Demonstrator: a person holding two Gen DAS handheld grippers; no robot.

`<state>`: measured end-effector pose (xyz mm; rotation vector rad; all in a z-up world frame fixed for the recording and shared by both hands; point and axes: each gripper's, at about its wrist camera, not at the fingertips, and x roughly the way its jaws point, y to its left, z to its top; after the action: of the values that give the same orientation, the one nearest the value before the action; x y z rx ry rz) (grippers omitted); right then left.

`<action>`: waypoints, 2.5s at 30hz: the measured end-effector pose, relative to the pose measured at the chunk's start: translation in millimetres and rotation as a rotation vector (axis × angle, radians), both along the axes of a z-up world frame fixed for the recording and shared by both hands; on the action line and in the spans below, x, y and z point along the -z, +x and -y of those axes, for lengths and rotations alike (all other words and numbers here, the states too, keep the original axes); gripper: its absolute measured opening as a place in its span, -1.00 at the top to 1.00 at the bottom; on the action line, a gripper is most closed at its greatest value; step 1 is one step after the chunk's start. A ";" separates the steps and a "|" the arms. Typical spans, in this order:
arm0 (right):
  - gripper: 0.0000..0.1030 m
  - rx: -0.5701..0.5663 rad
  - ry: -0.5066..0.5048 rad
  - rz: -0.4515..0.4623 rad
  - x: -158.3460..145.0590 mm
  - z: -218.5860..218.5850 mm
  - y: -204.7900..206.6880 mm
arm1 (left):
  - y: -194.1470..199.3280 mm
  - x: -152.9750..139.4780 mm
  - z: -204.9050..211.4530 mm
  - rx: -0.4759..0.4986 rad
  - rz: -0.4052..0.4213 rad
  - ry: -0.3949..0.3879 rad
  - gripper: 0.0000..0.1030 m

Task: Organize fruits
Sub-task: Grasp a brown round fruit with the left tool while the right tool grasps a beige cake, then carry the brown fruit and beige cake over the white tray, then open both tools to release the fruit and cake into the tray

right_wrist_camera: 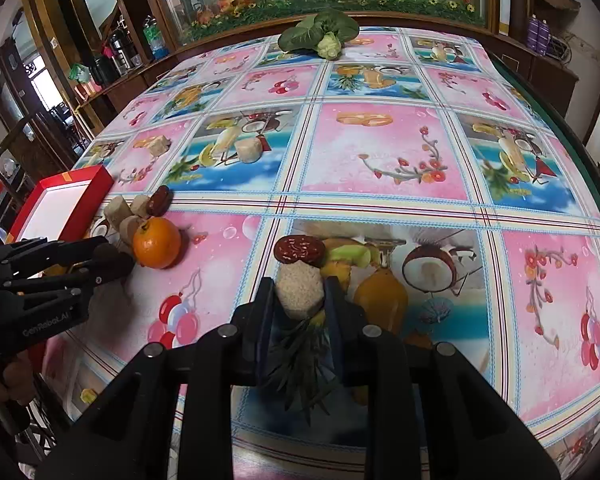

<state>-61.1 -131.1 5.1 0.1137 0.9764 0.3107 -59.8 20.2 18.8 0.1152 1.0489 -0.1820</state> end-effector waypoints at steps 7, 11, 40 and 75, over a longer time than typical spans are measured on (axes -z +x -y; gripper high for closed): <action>0.48 -0.001 0.009 -0.002 0.0 -0.5 -1.8 | -5.5 -3.7 1.0 0.020 0.000 -0.032 0.59; 0.48 -0.007 0.024 -0.016 -2.6 -0.6 -5.1 | -19.1 -18.8 -3.7 0.038 0.034 -0.068 0.59; 0.47 -0.401 0.130 0.119 -75.4 -189.3 -58.3 | -106.3 -52.4 -172.5 -0.308 0.237 -0.039 0.59; 0.46 -0.506 0.089 -0.045 -29.7 -308.7 -9.0 | -90.0 -29.6 -201.7 -0.400 0.190 0.058 0.50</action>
<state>-70.0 177.6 34.8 -0.0485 1.0284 0.8188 -149.8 221.9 48.4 -0.0261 0.8681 0.2180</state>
